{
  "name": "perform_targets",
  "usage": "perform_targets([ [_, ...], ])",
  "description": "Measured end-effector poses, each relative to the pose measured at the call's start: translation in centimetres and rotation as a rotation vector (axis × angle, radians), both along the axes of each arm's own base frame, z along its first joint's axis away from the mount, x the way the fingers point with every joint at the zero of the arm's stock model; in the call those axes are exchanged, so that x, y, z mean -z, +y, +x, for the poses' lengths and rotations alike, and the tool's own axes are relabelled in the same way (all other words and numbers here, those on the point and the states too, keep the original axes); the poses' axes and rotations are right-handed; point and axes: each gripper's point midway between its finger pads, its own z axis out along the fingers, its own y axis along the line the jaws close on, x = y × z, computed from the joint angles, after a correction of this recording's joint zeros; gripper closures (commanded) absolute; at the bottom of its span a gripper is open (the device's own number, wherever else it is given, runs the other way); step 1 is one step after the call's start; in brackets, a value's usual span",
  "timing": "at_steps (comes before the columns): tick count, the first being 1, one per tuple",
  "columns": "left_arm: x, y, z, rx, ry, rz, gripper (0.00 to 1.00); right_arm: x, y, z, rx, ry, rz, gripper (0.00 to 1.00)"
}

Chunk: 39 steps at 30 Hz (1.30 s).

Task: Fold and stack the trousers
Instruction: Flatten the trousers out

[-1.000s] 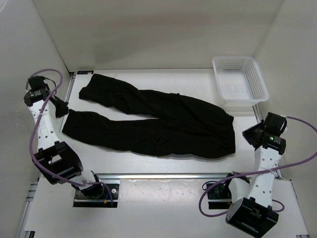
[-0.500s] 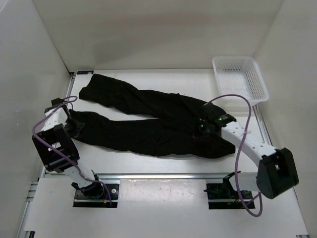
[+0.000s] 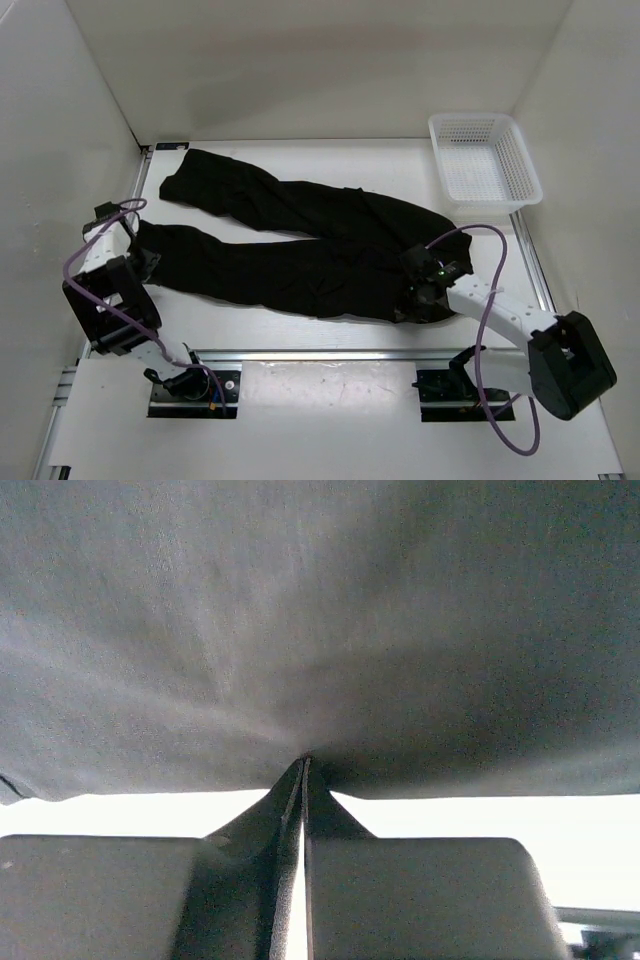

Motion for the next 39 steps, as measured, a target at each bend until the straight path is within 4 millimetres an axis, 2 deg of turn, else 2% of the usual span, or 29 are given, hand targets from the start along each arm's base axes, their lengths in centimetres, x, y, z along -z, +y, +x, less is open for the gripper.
perform_targets([
  [3, -2.0, -0.7, 1.1, 0.075, -0.053, 0.028, 0.90, -0.7, 0.1, -0.8, -0.017, -0.028, -0.011, 0.96],
  [6, -5.0, -2.1, 4.4, 0.185, -0.159, 0.053, 0.90, -2.5, 0.5, -0.5, -0.039, -0.087, -0.006, 0.95],
  [9, -7.4, -3.8, 7.5, 0.278, -0.257, 0.070, 0.90, -5.1, 2.0, 1.8, -0.063, -0.160, 0.016, 0.94],
  [11, -7.6, -5.2, 8.7, 0.323, -0.276, 0.059, 0.90, -6.4, 4.0, 4.0, -0.100, -0.187, 0.022, 0.94],
  [14, -5.7, -7.2, 9.6, 0.376, -0.238, 0.020, 0.90, -7.4, 9.0, 7.2, -0.206, -0.213, 0.013, 0.94],
  [16, -3.3, -8.2, 9.6, 0.399, -0.179, -0.010, 0.90, -7.3, 12.7, 8.5, -0.281, -0.226, 0.019, 0.94],
  [18, -1.0, -9.0, 8.8, 0.409, -0.110, -0.037, 0.90, -6.1, 15.4, 8.6, -0.344, -0.221, 0.017, 0.94],
  [20, 0.7, -9.2, 7.6, 0.406, -0.047, -0.047, 0.90, -4.6, 16.3, 7.4, -0.387, -0.189, 0.000, 0.94],
  [23, 2.0, -8.9, 5.8, 0.385, 0.017, -0.037, 0.90, -2.4, 16.1, 5.3, -0.425, -0.135, -0.028, 0.94],
  [27, 3.4, -8.6, 3.8, 0.349, 0.080, -0.022, 0.90, 0.6, 14.0, 2.6, -0.430, -0.056, -0.081, 0.95],
  [30, 4.0, -8.5, 2.6, 0.318, 0.113, -0.034, 0.90, 0.5, 13.4, 1.5, -0.416, -0.060, -0.060, 0.95],
  [34, 4.0, -8.0, 2.0, 0.286, 0.110, -0.043, 0.90, 0.5, 12.0, -0.2, -0.414, -0.048, -0.059, 0.96],
  [37, 2.6, -7.6, 2.3, 0.278, 0.071, -0.028, 0.89, -0.2, 10.8, -1.0, -0.423, -0.050, -0.083, 0.93],
  [39, 0.5, -7.6, 3.3, 0.300, 0.021, -0.009, 0.85, -1.4, 10.3, -1.1, -0.434, -0.074, -0.101, 0.90],
])
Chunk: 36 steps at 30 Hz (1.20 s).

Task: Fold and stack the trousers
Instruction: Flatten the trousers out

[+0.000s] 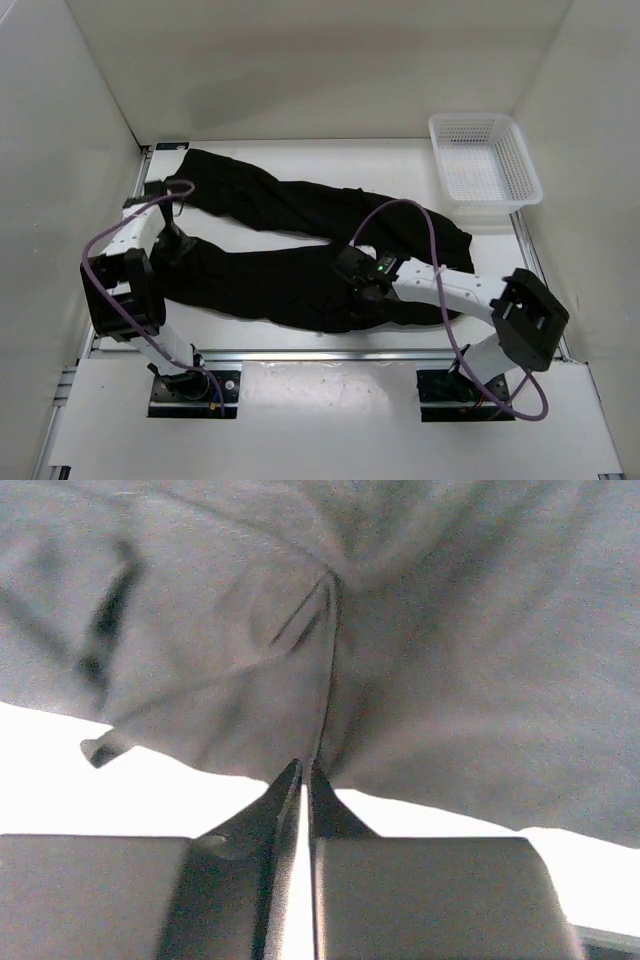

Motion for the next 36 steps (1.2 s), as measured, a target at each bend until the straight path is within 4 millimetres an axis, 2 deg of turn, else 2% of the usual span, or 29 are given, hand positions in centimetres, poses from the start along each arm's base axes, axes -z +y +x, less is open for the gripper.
perform_targets([
  [1, -1.4, 0.0, 1.0, 0.015, -0.035, 0.008, 0.82, -1.0, 0.0, 0.1, -0.010, -0.021, -0.002, 0.86],
  [2, -3.3, -0.1, 2.5, 0.033, -0.084, 0.018, 0.80, -2.2, 0.2, 0.5, -0.017, -0.047, 0.003, 0.76],
  [4, -7.8, 0.0, 6.8, 0.068, -0.239, 0.043, 0.75, -5.6, 1.6, 2.2, -0.028, -0.127, 0.041, 0.64],
  [5, -9.6, -0.1, 8.3, 0.079, -0.292, 0.049, 0.73, -7.2, 2.3, 3.2, -0.023, -0.165, 0.064, 0.59],
  [7, -13.6, -0.1, 12.1, 0.102, -0.404, 0.060, 0.66, -10.8, 3.7, 5.6, -0.006, -0.249, 0.125, 0.52],
  [8, -15.2, -0.1, 14.0, 0.110, -0.448, 0.067, 0.64, -12.3, 3.9, 6.9, 0.015, -0.285, 0.151, 0.52],
  [9, -16.3, 0.0, 15.7, 0.115, -0.477, 0.072, 0.58, -13.7, 3.8, 8.3, 0.041, -0.317, 0.173, 0.52],
  [11, -16.7, 0.3, 19.1, 0.127, -0.497, 0.073, 0.52, -14.8, 2.4, 10.7, 0.108, -0.348, 0.182, 0.52],
  [12, -16.2, 0.4, 20.5, 0.130, -0.492, 0.070, 0.44, -14.8, 1.3, 11.9, 0.147, -0.350, 0.177, 0.52],
  [13, -15.1, 0.5, 22.0, 0.134, -0.481, 0.065, 0.27, -14.6, -0.1, 13.0, 0.190, -0.347, 0.170, 0.52],
  [14, -13.4, 0.6, 22.9, 0.141, -0.454, 0.056, 0.20, -14.3, -1.8, 14.2, 0.237, -0.342, 0.163, 0.52],
  [16, -8.9, 0.5, 23.5, 0.141, -0.363, 0.026, 0.07, -13.3, -5.4, 15.6, 0.329, -0.317, 0.159, 0.50],
  [18, -4.6, 0.1, 23.1, 0.143, -0.263, -0.012, 0.02, -12.2, -9.4, 16.5, 0.426, -0.287, 0.152, 0.39],
  [20, -1.4, -0.2, 22.6, 0.142, -0.188, -0.039, 0.00, -11.2, -12.9, 16.8, 0.516, -0.256, 0.151, 0.38],
  [22, 0.2, -0.3, 22.5, 0.142, -0.150, -0.055, 0.00, -10.3, -15.8, 16.9, 0.589, -0.229, 0.158, 0.36],
  [24, 0.7, -0.2, 23.1, 0.142, -0.150, -0.060, 0.00, -9.4, -17.6, 16.6, 0.634, -0.198, 0.171, 0.36],
  [25, 0.7, -0.2, 23.4, 0.143, -0.156, -0.060, 0.03, -9.0, -18.2, 16.4, 0.650, -0.184, 0.175, 0.36],
  [27, 0.3, -0.2, 23.8, 0.143, -0.172, -0.060, 0.17, -8.6, -18.9, 16.2, 0.667, -0.165, 0.187, 0.36],
  [28, 0.3, -0.2, 23.9, 0.139, -0.177, -0.063, 0.35, -8.6, -19.0, 16.2, 0.668, -0.164, 0.195, 0.35],
  [29, 0.2, -0.1, 23.9, 0.132, -0.179, -0.068, 0.45, -8.7, -19.1, 16.1, 0.667, -0.165, 0.204, 0.35],
  [31, 0.5, -0.2, 23.8, 0.130, -0.179, -0.085, 0.72, -9.1, -19.1, 16.0, 0.659, -0.173, 0.219, 0.35],
  [32, 0.7, -0.1, 23.7, 0.126, -0.176, -0.092, 0.90, -9.4, -19.0, 16.1, 0.655, -0.183, 0.228, 0.35],
  [36, 0.8, 1.3, 23.5, 0.109, -0.175, -0.096, 0.90, -10.4, -18.8, 16.0, 0.642, -0.215, 0.255, 0.35],
])
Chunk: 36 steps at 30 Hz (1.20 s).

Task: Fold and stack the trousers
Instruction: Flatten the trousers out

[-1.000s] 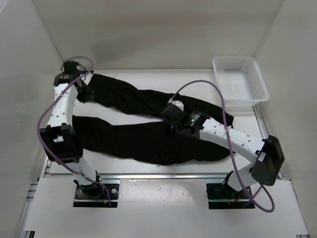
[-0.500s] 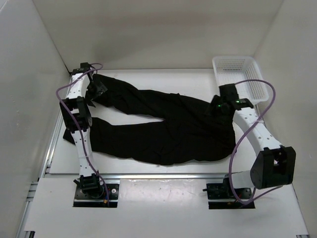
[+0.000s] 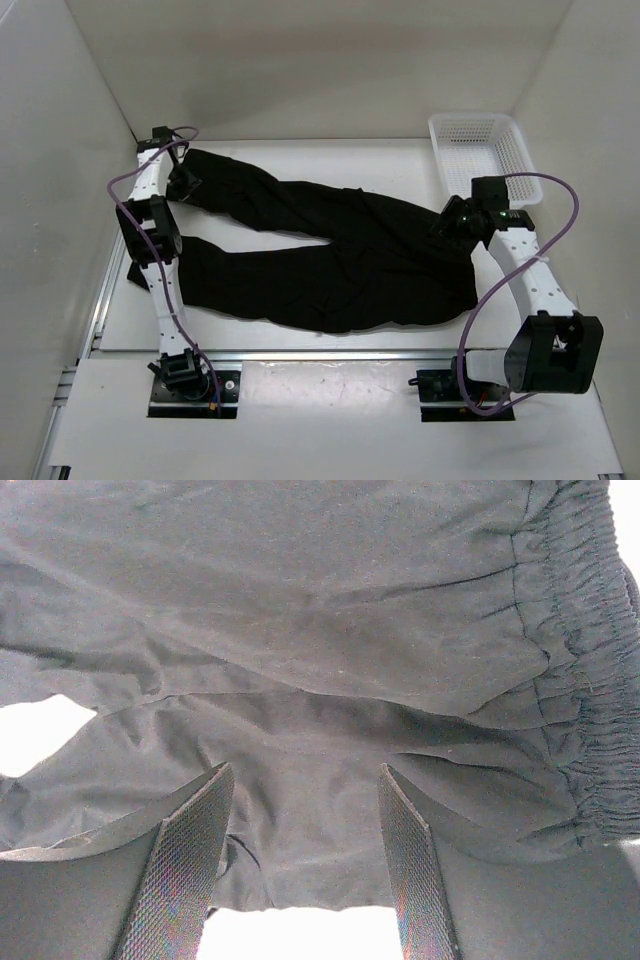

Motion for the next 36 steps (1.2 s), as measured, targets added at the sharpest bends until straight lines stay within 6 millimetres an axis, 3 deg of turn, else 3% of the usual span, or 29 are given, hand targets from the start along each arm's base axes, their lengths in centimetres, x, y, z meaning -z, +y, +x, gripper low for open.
perform_targets([
  [3, -0.2, 1.7, -0.5, -0.034, 0.001, 0.020, 0.90, -0.2, -0.1, -0.3, 0.000, -0.013, 0.005, 0.35],
  [7, -1.1, 3.9, -4.2, -0.090, 0.039, 0.048, 0.90, 0.4, -0.7, -1.0, 0.014, 0.000, 0.003, 0.35],
  [10, -3.3, 5.1, -7.4, -0.138, 0.036, 0.075, 0.90, 0.7, -1.1, -1.2, 0.018, 0.004, -0.002, 0.35],
  [13, -6.3, 6.2, -9.0, -0.167, -0.011, 0.106, 0.76, 0.8, -1.2, -1.5, 0.016, 0.006, -0.002, 0.35],
  [17, -9.5, 6.2, -8.4, -0.147, -0.082, 0.143, 0.57, 0.7, -1.0, -1.5, 0.006, 0.002, 0.004, 0.35],
  [19, -10.7, 5.5, -7.2, -0.124, -0.116, 0.160, 0.58, 0.7, -0.9, -1.6, 0.000, 0.002, 0.008, 0.35],
  [23, -14.2, 4.2, -4.0, -0.079, -0.216, 0.177, 0.73, 0.7, -0.9, -1.6, -0.011, 0.001, 0.007, 0.35],
  [25, -16.2, 4.0, -1.6, -0.060, -0.287, 0.183, 0.69, 0.7, -0.9, -1.6, -0.014, 0.002, 0.006, 0.35],
  [27, -16.8, 4.2, 0.6, -0.046, -0.336, 0.185, 0.61, 0.8, -0.8, -1.6, -0.016, 0.003, 0.008, 0.35],
  [29, -15.7, 4.5, 2.3, -0.033, -0.343, 0.174, 0.51, 1.1, -0.8, -1.6, -0.018, 0.013, 0.010, 0.35],
  [31, -13.2, 4.5, 3.6, -0.016, -0.319, 0.152, 0.37, 1.6, -0.8, -1.4, -0.019, 0.033, 0.012, 0.30],
  [34, -6.5, 4.1, 3.7, 0.001, -0.194, 0.110, 0.23, 2.3, -0.9, -1.1, -0.015, 0.060, 0.013, 0.13],
  [36, -2.3, 3.5, 3.0, 0.012, -0.100, 0.084, 0.20, 2.6, -1.1, -0.5, -0.006, 0.074, 0.018, 0.09],
])
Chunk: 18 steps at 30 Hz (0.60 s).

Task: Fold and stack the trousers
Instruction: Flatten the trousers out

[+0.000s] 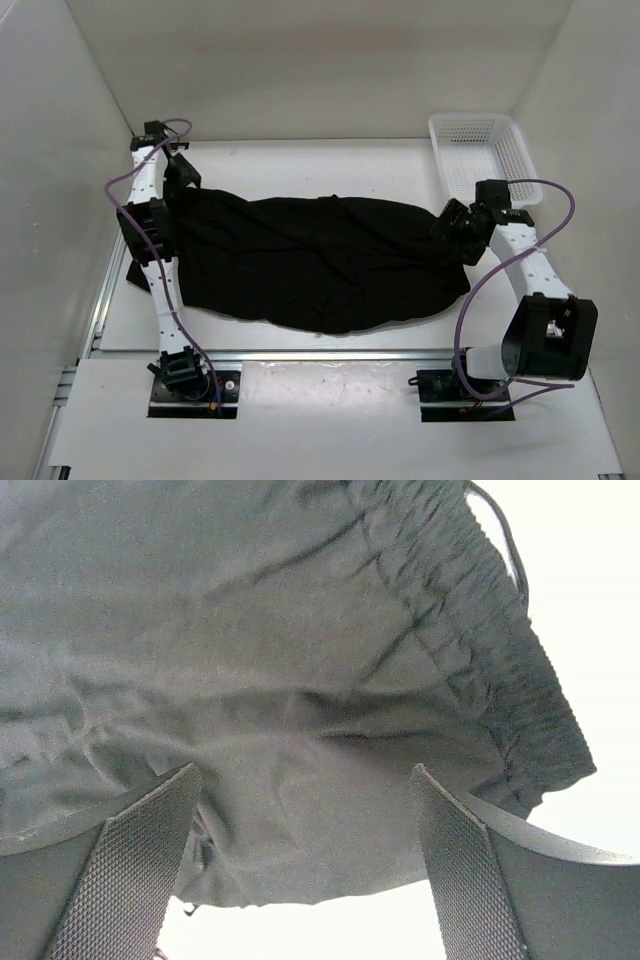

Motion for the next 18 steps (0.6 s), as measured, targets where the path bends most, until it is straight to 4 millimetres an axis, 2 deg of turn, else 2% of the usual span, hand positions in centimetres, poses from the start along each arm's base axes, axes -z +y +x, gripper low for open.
perform_targets([
  [3, 4.1, -1.0, -1.0, 0.017, 0.095, -0.020, 0.20, 0.3, -0.4, 1.1, 0.022, 0.017, 0.007, 0.08],
  [5, 3.5, -1.5, -0.9, 0.027, 0.086, -0.022, 0.23, 0.6, -0.7, 2.1, 0.045, 0.024, 0.016, 0.09],
  [6, 3.5, -1.6, -0.8, 0.030, 0.082, -0.022, 0.29, 0.7, -0.7, 2.6, 0.054, 0.028, 0.020, 0.10],
  [8, 4.1, -2.1, -0.9, 0.037, 0.092, -0.026, 0.74, 1.0, -0.9, 3.9, 0.081, 0.032, 0.031, 0.12],
  [9, 4.3, -2.1, -1.1, 0.037, 0.099, -0.024, 0.90, 1.1, -0.9, 4.5, 0.094, 0.036, 0.037, 0.13],
  [15, 4.2, -2.2, -1.4, 0.049, 0.096, -0.031, 0.90, 2.9, -0.9, 7.9, 0.213, 0.058, 0.099, 0.17],
  [18, 3.5, -2.2, -1.8, 0.049, 0.096, -0.024, 0.90, 4.0, -0.8, 9.2, 0.276, 0.078, 0.132, 0.18],
])
